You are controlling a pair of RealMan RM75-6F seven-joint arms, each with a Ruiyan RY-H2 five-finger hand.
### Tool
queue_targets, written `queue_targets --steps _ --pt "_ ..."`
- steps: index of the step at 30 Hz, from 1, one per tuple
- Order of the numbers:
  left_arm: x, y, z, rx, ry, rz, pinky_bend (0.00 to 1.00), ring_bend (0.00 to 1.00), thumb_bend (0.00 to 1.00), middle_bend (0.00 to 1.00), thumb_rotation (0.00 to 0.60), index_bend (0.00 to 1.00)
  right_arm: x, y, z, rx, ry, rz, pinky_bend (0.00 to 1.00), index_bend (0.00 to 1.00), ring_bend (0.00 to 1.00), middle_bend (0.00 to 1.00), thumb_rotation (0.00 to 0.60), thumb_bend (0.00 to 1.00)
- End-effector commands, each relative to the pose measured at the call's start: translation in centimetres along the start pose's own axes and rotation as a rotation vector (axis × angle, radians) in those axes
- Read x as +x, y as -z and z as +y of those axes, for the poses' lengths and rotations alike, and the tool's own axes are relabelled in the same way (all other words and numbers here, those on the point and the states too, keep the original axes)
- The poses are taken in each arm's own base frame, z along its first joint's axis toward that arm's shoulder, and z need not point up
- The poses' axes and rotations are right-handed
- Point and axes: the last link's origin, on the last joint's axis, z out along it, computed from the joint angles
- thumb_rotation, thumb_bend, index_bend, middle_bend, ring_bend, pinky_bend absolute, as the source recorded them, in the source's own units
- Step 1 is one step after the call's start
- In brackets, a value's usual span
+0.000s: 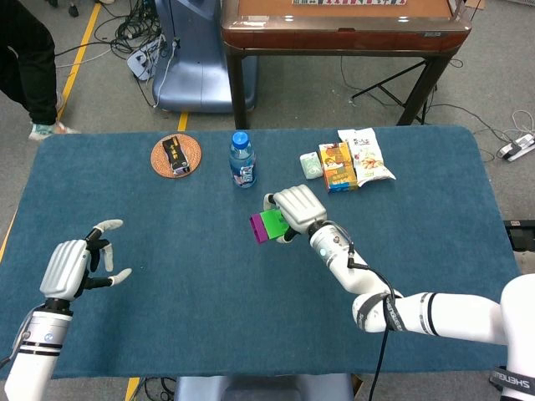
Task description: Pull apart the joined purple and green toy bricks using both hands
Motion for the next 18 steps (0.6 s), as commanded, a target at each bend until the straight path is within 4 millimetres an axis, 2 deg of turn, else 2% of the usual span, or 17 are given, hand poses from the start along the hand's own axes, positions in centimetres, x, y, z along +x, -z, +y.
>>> queue_targets --steps 1,7,18 --pt "-0.7 -1.3 1.8 -0.029 0.035 -0.011 1.0 0.9 0.0 0.85 0.6 0.25 0.4 -0.1 -0.6 0.009 -0.018 -0.003 1.0 0.55 1.0 1.0 0.6 0.0" --pt "-1.2 -2.1 3.5 -0.044 0.057 -0.021 1.0 0.96 0.0 0.92 0.6 0.22 -0.2 -0.8 -0.9 0.02 -0.067 -0.01 1.0 0.56 1.0 1.0 0.6 0.0" --pt "-2.3 -3.1 5.4 -0.026 0.098 -0.084 1.0 0.99 0.0 0.95 0.6 0.21 -0.8 -2.0 -2.0 0.081 -0.172 -0.023 1.0 0.56 1.0 1.0 0.6 0.0"
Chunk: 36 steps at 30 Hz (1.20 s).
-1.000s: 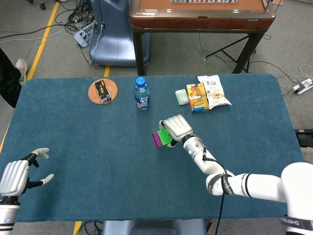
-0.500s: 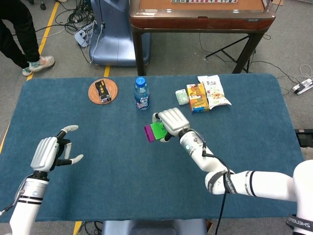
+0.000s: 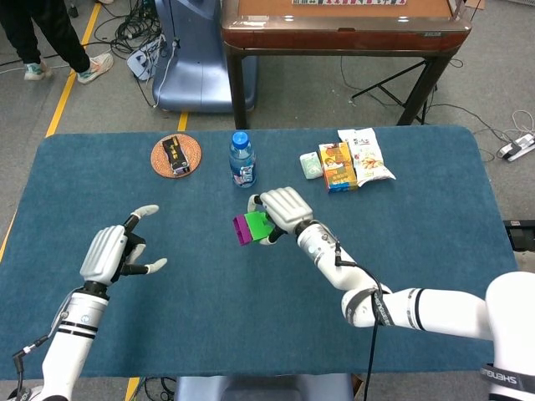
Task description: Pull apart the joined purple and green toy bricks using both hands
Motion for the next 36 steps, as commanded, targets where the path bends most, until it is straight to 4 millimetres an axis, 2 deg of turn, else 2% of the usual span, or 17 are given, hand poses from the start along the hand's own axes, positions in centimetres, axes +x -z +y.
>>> queue_targets --steps 1,21,36 --pt "-0.6 -0.4 0.7 -0.003 0.016 -0.021 1.0 0.99 0.0 0.95 0.6 0.21 -0.1 -0.4 -0.5 0.024 -0.03 -0.003 1.0 0.56 1.0 1.0 0.6 0.0" --pt "-3.4 -2.5 3.9 -0.015 0.065 -0.065 1.0 1.0 0.0 0.96 0.6 0.19 -0.1 -1.3 -1.4 0.055 -0.122 -0.022 1.0 0.56 1.0 1.0 0.6 0.0" --pt "-5.9 -3.3 4.9 0.062 0.095 -0.016 1.0 1.0 0.0 0.97 0.6 0.19 -0.3 -2.0 -1.8 0.005 -0.155 -0.037 1.0 0.56 1.0 1.0 0.6 0.0"
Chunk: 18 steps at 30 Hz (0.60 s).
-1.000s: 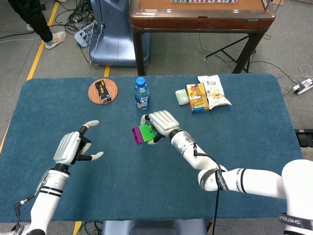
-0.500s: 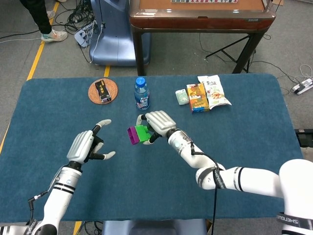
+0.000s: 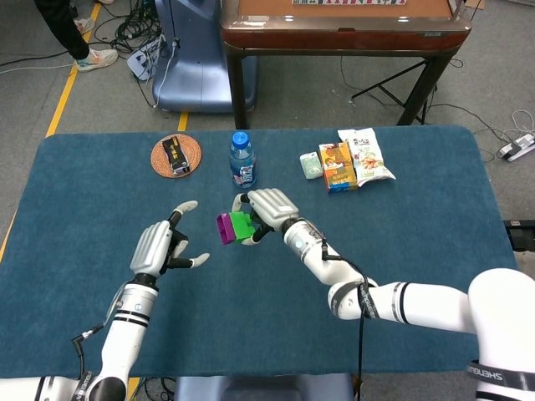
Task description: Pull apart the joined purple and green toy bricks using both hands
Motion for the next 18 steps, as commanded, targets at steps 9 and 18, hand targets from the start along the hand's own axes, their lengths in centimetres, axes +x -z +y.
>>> queue_targets --steps 9,18 --pt "-1.5 -0.5 0.2 0.041 -0.001 0.018 1.0 1.0 0.0 0.97 0.6 0.19 -0.8 -0.8 -0.6 -0.015 -0.002 -0.012 1.0 0.56 1.0 1.0 0.6 0.0" --pt "-1.9 -0.9 0.3 0.085 0.041 0.025 1.0 1.0 0.0 0.97 0.6 0.19 -1.3 -1.1 -0.8 -0.01 -0.008 -0.02 1.0 0.56 1.0 1.0 0.6 0.0"
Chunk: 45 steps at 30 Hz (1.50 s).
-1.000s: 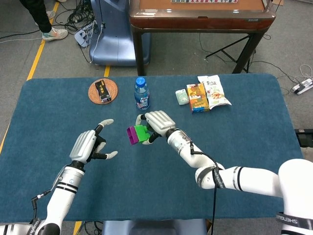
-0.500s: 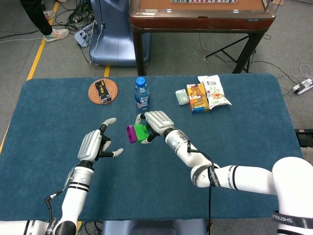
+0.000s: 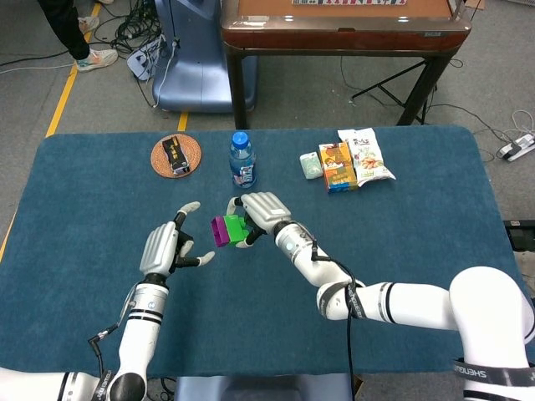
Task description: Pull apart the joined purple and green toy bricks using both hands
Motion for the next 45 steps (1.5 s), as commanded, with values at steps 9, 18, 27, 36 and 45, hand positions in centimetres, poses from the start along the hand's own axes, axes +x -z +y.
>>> queue_targets --steps 9,18,27,36,45 --pt "-0.6 -0.1 0.4 0.021 0.049 -0.016 1.0 1.0 0.0 0.97 0.6 0.19 -0.2 -0.3 -0.4 0.013 -0.015 0.002 1.0 0.56 1.0 1.0 0.6 0.0" --pt "-1.0 -0.2 1.0 0.02 0.074 0.001 1.0 1.0 0.0 0.97 0.6 0.16 -0.5 -0.6 -0.5 0.017 -0.036 0.011 1.0 0.56 1.0 1.0 0.6 0.0" --pt "-1.4 -0.5 1.0 0.044 0.069 0.028 1.0 1.0 0.0 0.97 0.6 0.15 -0.7 -0.8 -0.8 0.032 -0.059 0.01 1.0 0.56 1.0 1.0 0.6 0.0" --pt "-1.5 -0.7 0.9 0.056 0.077 0.026 1.0 1.0 0.0 0.97 0.6 0.16 -0.7 -0.7 -0.7 0.038 -0.063 0.006 1.0 0.56 1.0 1.0 0.6 0.0" --pt "-1.3 -0.9 0.6 0.067 0.091 0.004 1.0 1.0 0.0 0.97 0.6 0.24 -0.9 -0.5 -0.6 0.043 -0.046 -0.002 1.0 0.56 1.0 1.0 0.6 0.0"
